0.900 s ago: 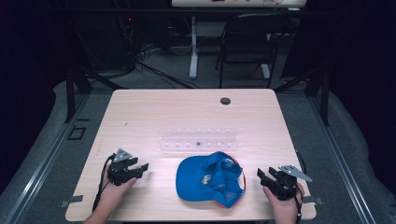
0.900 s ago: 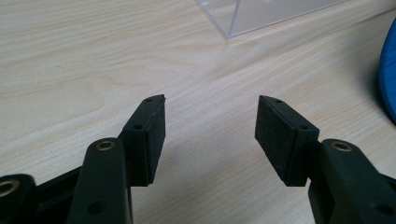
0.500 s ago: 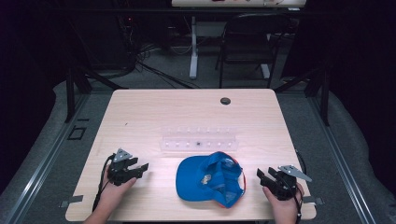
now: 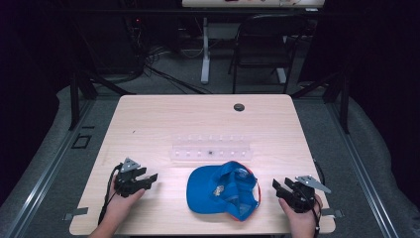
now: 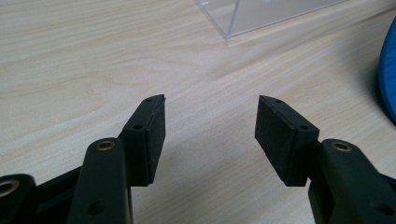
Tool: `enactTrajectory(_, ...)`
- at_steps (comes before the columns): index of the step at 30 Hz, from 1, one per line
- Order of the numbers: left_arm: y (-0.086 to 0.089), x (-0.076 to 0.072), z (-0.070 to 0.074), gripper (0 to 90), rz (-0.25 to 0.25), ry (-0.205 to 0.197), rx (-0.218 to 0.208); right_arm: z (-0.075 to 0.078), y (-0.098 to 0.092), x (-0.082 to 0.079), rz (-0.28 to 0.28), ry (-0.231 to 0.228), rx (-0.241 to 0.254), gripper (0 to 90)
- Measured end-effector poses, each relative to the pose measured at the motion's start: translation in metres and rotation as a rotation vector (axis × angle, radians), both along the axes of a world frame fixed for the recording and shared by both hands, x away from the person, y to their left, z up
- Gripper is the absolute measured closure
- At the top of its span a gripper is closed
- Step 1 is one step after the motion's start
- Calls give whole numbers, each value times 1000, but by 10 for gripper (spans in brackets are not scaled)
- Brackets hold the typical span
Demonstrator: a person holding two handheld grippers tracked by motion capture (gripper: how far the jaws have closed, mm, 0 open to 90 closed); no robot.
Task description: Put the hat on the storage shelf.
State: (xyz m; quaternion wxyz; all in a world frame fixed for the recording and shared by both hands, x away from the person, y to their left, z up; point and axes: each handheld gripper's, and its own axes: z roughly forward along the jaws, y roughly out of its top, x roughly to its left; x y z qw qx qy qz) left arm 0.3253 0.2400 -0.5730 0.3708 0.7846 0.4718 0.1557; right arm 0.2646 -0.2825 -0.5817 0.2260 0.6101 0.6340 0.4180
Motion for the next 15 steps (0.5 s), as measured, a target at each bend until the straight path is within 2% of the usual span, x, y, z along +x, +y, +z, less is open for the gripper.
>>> enactTrajectory(10, 0, 0, 0, 432, -4, -1, 1, 4, 7, -3, 23, 6, -12, 476)
enactTrajectory(15, 0, -1, 1, 432, 2, -1, -4, 15, 14, -6, 30, 25, 13, 491)
